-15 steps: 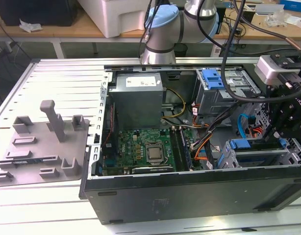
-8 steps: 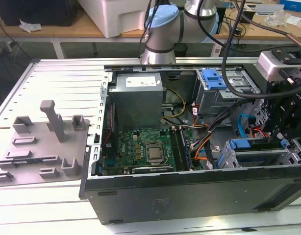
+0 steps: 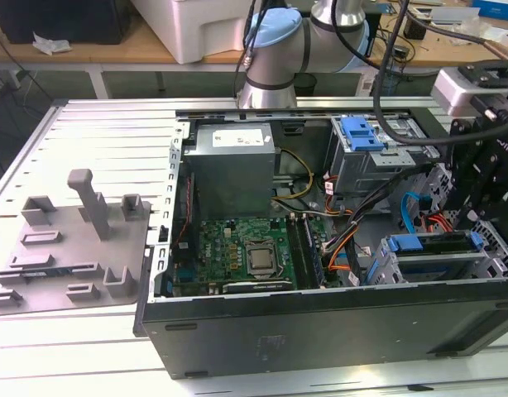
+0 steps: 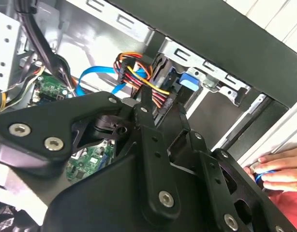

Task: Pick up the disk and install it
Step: 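Insert the first disk wire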

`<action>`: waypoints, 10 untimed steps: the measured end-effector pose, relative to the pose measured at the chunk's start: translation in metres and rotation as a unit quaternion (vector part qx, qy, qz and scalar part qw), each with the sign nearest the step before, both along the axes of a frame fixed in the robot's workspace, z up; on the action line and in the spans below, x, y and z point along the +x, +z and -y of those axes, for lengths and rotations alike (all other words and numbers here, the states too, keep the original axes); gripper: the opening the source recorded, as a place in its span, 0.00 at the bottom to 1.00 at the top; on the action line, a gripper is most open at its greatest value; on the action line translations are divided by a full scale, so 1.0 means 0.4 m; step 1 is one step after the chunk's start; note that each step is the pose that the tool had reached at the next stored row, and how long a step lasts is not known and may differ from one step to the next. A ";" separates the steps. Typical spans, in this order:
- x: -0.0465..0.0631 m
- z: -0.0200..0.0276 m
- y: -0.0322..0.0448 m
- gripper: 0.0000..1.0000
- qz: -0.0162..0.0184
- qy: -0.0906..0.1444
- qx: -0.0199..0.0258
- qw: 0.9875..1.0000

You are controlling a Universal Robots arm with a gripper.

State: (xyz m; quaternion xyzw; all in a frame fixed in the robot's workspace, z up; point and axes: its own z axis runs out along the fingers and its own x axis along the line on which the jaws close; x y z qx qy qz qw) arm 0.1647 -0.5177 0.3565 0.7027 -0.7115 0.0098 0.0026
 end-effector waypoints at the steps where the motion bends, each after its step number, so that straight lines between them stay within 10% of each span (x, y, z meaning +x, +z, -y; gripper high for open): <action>1: -0.001 -0.005 0.004 0.36 0.000 0.000 0.000 1.000; 10: -0.003 -0.022 0.015 0.36 0.000 0.000 -0.001 1.000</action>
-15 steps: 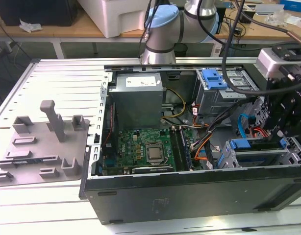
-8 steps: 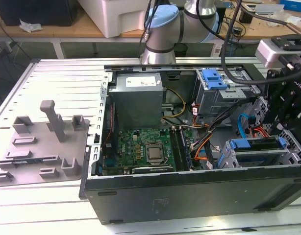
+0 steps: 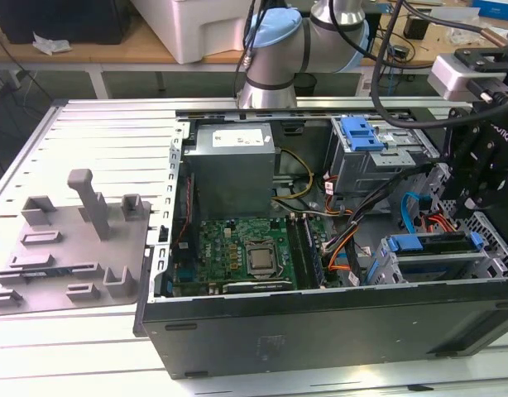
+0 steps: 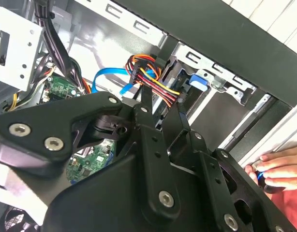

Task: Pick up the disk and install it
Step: 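Insert the first disk wire, then insert the second disk wire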

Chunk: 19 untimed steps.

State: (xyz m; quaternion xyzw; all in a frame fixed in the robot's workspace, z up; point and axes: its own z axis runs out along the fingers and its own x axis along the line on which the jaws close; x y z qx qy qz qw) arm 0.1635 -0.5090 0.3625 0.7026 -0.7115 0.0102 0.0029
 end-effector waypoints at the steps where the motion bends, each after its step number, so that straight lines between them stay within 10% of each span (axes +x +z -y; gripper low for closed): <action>1: 0.000 0.000 0.000 0.36 0.000 0.000 0.000 1.000; 19: 0.000 -0.008 0.000 0.36 0.000 0.000 0.000 1.000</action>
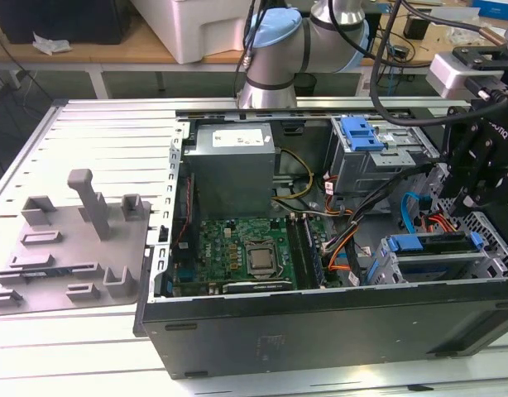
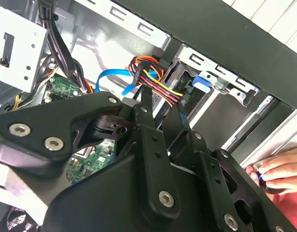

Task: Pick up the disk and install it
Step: 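Insert the second disk wire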

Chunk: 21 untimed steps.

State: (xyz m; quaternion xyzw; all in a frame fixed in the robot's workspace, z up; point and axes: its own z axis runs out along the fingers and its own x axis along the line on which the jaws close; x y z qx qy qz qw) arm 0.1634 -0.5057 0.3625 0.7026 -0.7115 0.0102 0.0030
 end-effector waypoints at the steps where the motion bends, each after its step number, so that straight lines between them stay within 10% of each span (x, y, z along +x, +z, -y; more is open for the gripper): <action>1: 0.000 0.000 0.000 0.36 0.000 0.000 0.000 1.000; 7: 0.000 -0.034 -0.002 0.36 0.000 0.000 -0.007 1.000; 15: -0.047 -0.051 -0.007 0.36 0.000 0.001 -0.018 1.000; 21: -0.062 -0.057 -0.007 0.36 0.000 0.013 -0.035 0.999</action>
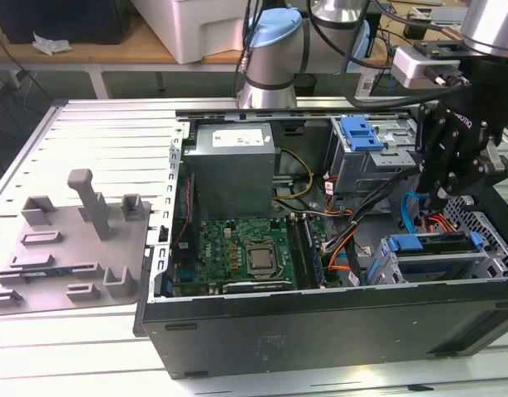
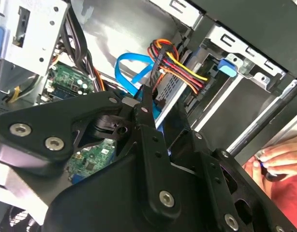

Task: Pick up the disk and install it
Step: 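Insert the second disk wire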

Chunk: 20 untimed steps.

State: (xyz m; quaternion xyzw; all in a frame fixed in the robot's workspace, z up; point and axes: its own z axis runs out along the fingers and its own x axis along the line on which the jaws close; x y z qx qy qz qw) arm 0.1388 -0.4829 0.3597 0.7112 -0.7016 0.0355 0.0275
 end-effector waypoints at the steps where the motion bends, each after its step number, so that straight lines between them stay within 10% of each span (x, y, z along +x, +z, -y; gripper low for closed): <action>1: -0.001 -0.001 0.000 0.36 0.000 0.003 -0.002 1.000; 9: -0.005 -0.029 -0.003 0.36 0.000 0.021 -0.018 1.000; 14: -0.005 -0.034 -0.009 0.36 -0.001 0.024 -0.039 0.999; 20: -0.005 -0.046 -0.011 0.36 -0.001 0.016 -0.039 0.999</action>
